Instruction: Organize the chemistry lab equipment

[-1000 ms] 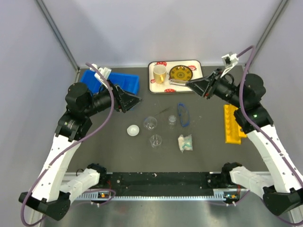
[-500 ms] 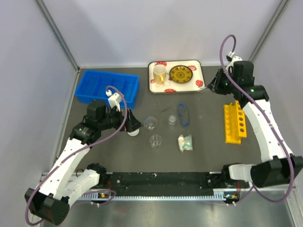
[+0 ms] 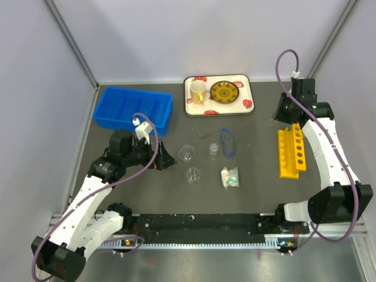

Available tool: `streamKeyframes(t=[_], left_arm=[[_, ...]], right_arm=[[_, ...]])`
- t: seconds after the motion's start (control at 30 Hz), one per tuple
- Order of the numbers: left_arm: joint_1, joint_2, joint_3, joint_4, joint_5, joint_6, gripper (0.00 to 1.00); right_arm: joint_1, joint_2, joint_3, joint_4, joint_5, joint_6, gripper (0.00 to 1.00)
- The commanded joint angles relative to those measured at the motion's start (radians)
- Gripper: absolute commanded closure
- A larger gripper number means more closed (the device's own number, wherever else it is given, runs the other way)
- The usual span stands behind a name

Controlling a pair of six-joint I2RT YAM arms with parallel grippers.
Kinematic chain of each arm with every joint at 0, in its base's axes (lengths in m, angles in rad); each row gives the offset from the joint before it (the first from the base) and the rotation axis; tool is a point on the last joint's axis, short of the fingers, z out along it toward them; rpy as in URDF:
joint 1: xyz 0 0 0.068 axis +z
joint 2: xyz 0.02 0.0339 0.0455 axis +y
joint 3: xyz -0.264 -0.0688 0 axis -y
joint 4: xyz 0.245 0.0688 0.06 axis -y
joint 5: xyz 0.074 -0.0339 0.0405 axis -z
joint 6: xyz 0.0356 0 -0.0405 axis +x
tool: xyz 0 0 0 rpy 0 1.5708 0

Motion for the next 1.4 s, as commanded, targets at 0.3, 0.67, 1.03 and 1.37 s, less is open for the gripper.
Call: streamKeyframes(t=[0.3, 0.67, 1.03, 1.37], left_arm=[[-0.022, 0.016, -0.015, 0.046, 0.048, 0.012, 0.01], [-0.027, 0.034, -0.005, 0.046, 0.053, 0.015, 0.01], [-0.033, 0.042, -0.011, 0.049, 0.054, 0.022, 0.01], [-0.033, 0.054, -0.011, 0.053, 0.051, 0.025, 0.01]], right_arm=[[-0.160, 0.103, 0.039, 0.000, 0.116, 0.024, 0.87], [-0.221, 0.193, 0.080, 0.017, 0.134, 0.026, 0.89], [-0.224, 0.262, 0.121, 0.041, 0.139, 0.034, 0.91], [-0.224, 0.295, 0.117, 0.057, 0.119, 0.040, 0.91]])
